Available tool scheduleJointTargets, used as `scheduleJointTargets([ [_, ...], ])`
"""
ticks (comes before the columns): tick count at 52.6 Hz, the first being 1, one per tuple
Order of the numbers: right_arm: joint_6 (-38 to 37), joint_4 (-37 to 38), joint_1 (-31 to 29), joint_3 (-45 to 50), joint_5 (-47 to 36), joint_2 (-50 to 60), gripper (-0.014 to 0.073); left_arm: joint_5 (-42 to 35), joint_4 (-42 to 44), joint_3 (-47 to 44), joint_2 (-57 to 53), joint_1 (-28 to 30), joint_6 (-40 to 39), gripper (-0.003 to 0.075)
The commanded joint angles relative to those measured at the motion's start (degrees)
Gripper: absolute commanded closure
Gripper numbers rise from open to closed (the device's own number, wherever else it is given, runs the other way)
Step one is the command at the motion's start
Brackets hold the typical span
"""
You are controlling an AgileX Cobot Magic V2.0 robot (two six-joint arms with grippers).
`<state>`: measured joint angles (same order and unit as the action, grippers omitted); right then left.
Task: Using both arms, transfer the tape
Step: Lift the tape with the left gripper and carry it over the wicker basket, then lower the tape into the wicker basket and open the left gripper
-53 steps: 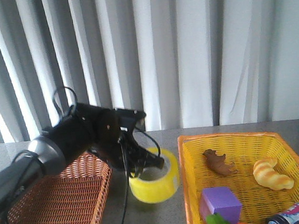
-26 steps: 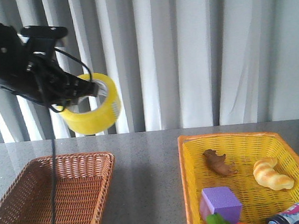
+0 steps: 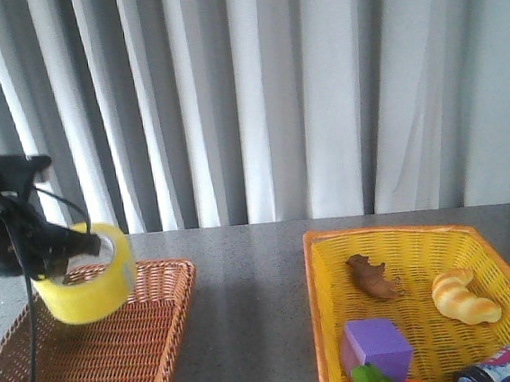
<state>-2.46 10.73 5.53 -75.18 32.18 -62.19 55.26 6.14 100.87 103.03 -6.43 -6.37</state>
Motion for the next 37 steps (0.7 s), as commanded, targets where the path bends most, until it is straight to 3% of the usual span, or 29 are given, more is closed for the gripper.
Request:
scheduleJointTargets([
  [1, 0.0, 0.9, -0.2, -1.4, -4.2, 0.9, 0.0601, -3.5, 0.2, -1.5, -0.8, 0.3, -0.1, 0.0724],
  [24, 0.0, 0.9, -0.2, -1.4, -4.2, 0.9, 0.0601, -2.9, 3.6, -4.0, 4.1, 0.7, -0.2, 0.0705],
  [30, 0.0, 0.9, -0.2, -1.4, -4.2, 0.9, 0.0601, -2.8, 3.7, -4.0, 4.8, 0.7, -0.2, 0.0652],
  [37, 0.0, 0.9, -0.2, -1.4, -4.2, 0.9, 0.0601, -2.9, 3.7, -4.0, 5.4, 0.7, -0.2, 0.0533],
])
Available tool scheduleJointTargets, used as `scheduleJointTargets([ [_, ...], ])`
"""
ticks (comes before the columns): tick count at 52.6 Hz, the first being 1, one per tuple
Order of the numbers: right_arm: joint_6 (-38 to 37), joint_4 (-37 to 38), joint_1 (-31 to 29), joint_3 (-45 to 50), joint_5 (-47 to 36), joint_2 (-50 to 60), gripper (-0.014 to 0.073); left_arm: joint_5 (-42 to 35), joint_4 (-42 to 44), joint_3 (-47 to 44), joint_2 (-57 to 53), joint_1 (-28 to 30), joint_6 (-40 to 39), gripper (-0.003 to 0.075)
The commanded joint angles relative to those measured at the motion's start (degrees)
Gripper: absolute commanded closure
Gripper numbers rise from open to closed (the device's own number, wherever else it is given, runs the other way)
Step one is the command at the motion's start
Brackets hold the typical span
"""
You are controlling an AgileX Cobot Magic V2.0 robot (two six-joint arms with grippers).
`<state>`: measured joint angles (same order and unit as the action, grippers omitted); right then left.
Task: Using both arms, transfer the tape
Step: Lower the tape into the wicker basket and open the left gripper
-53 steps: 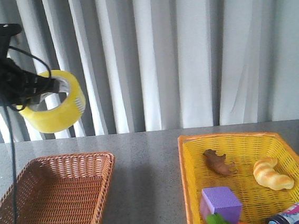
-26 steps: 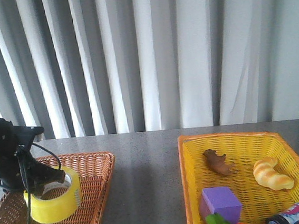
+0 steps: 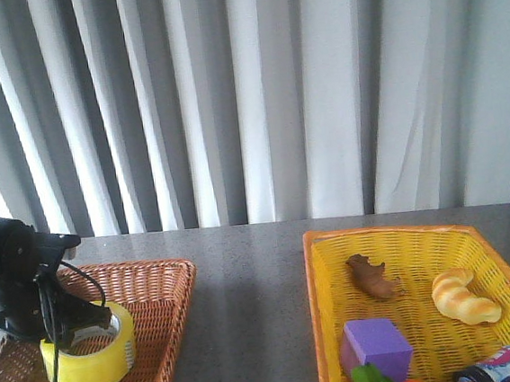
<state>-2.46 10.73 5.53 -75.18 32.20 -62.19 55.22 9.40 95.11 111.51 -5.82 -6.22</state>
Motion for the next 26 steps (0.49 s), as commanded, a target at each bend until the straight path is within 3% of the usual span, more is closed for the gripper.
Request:
scheduleJointTargets([
  [1, 0.0, 0.9, -0.2, -1.4, -4.2, 0.9, 0.0601, -2.9, 0.4, 1.7, -3.1, 0.0, -0.3, 0.0507],
  [8, 0.0, 0.9, -0.2, -1.4, -4.2, 0.9, 0.0601, -3.2, 0.4, 1.7, -3.0, 0.0, -0.3, 0.0334],
  [15, 0.0, 0.9, -0.2, -1.4, -4.2, 0.9, 0.0601, -2.5, 0.4, 1.7, -3.0, 0.0, -0.3, 0.0212],
  [26, 0.0, 0.9, -0.2, -1.4, -4.2, 0.9, 0.0601, 1.9, -1.1, 6.6, -5.6, 0.0, 0.1, 0.0209],
])
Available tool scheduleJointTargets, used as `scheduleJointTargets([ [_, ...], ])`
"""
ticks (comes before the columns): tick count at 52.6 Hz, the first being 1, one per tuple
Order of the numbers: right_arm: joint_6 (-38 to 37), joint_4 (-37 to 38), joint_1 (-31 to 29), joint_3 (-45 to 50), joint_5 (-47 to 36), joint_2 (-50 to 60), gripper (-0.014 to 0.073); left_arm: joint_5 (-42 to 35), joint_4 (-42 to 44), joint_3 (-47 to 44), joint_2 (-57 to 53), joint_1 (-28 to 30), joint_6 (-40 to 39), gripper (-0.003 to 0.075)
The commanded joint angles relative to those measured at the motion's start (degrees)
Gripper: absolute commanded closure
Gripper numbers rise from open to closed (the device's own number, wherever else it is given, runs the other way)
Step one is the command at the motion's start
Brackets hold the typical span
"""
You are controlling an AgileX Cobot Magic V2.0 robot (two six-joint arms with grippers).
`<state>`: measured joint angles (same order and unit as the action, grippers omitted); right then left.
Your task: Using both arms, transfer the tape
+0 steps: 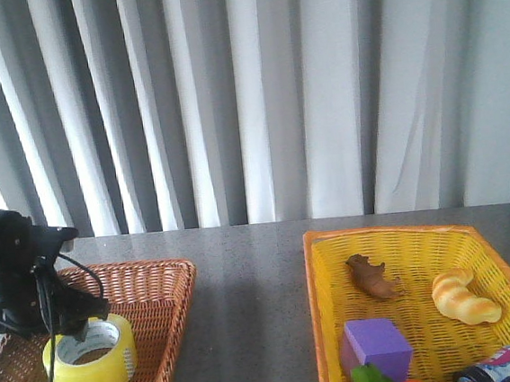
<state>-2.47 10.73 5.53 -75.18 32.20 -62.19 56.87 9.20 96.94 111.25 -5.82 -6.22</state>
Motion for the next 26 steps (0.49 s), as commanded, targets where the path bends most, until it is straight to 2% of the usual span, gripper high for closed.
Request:
scheduleJointTargets([
  [1, 0.0, 0.9, -0.2, -1.4, -4.2, 0.9, 0.0601, 0.6, -1.4, 5.4, -5.9, 0.0, 0.3, 0.0214],
  [16, 0.0, 0.9, -0.2, -1.4, -4.2, 0.9, 0.0601, -1.2, -14.8, 17.5, -19.6, 0.0, 4.9, 0.0344],
  [26, 0.0, 0.9, -0.2, -1.4, -4.2, 0.9, 0.0601, -5.9, -16.9, 17.8, -30.6, 0.0, 8.5, 0.0499],
])
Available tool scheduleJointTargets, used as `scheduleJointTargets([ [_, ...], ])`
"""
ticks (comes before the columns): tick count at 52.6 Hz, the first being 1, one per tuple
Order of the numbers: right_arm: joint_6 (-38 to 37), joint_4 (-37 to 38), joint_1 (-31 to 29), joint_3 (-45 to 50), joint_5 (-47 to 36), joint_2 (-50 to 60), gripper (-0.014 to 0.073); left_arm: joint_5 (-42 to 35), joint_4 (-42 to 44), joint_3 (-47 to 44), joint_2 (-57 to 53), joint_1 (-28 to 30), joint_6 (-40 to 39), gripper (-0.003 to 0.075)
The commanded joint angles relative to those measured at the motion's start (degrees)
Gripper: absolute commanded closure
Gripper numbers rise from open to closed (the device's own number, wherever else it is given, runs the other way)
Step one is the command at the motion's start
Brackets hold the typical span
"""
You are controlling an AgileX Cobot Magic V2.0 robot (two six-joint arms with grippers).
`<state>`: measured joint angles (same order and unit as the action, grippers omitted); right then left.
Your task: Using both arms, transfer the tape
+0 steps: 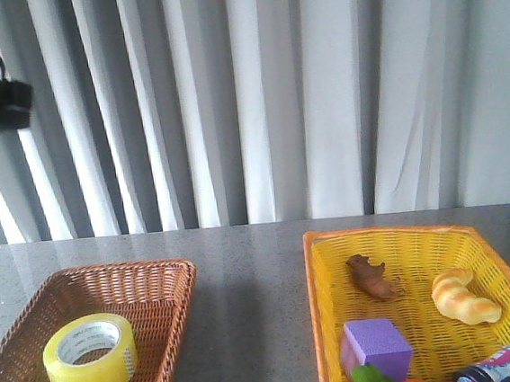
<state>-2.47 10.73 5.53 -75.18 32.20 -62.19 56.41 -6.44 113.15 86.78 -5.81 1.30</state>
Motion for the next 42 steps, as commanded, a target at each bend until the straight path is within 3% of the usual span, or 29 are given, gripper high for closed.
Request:
scheduleJointTargets([
  [1, 0.0, 0.9, -0.2, -1.4, -4.2, 0.9, 0.0601, -5.9, -1.2, 1.6, -6.7, 0.0, 1.0, 0.0519],
  [13, 0.0, 0.9, -0.2, -1.4, -4.2, 0.9, 0.0601, -6.2, -0.2, 1.6, -11.9, 0.0, 1.0, 0.0729],
  [42, 0.0, 0.9, -0.2, -1.4, -4.2, 0.9, 0.0601, -6.1, -0.2, -9.2, -11.8, 0.0, 0.8, 0.0727],
])
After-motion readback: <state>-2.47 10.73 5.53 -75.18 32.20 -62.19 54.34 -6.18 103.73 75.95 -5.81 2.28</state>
